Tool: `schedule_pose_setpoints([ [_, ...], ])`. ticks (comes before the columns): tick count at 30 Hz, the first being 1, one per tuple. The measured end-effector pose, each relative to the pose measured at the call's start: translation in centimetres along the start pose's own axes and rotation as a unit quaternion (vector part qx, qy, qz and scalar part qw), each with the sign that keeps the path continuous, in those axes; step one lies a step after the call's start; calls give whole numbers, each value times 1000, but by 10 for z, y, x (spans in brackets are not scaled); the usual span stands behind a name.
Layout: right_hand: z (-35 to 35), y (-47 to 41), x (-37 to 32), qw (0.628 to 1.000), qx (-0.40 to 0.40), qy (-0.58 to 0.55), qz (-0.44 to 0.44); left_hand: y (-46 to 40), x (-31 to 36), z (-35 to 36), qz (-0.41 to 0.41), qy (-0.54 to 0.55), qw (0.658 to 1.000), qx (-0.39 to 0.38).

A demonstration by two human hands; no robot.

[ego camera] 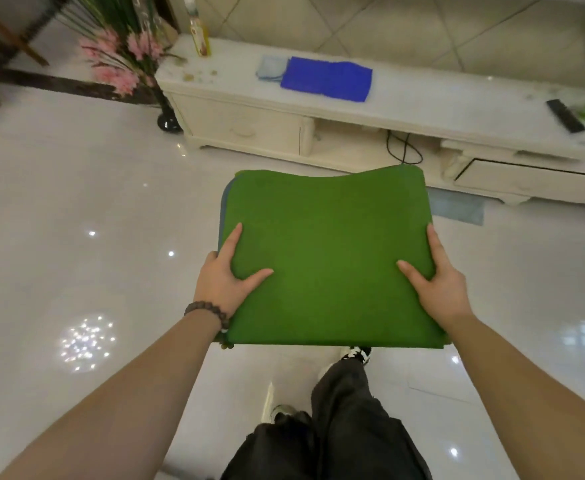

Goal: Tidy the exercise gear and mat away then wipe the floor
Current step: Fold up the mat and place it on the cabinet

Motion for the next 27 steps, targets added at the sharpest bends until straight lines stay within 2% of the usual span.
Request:
schedule_pose_setpoints([
  [6,-70,50,15,999,39,-14,27,34,53,16,32,-9,999,-43],
  [11,-146,66,52,995,79,-28,52,52,129,55,71,-15,995,-67],
  [18,-315,72,147,985,145,-38,85,84,291,172,136,-22,985,-100],
  [23,-456,70,222,980,173,-19,101,123,417,269,167,-7,978,-123],
  [27,-539,63,269,975,188,-26,113,145,497,326,183,-6,973,-142],
])
Point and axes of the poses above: each hand's wrist, its own y-axis away from the middle knuckle, its own z-axis out of the palm, x = y × z, the point moved 6 cm from there along -y, towards the middle knuckle, and after that the axes turned 7 degrees about -y, right-handed, at the moved point
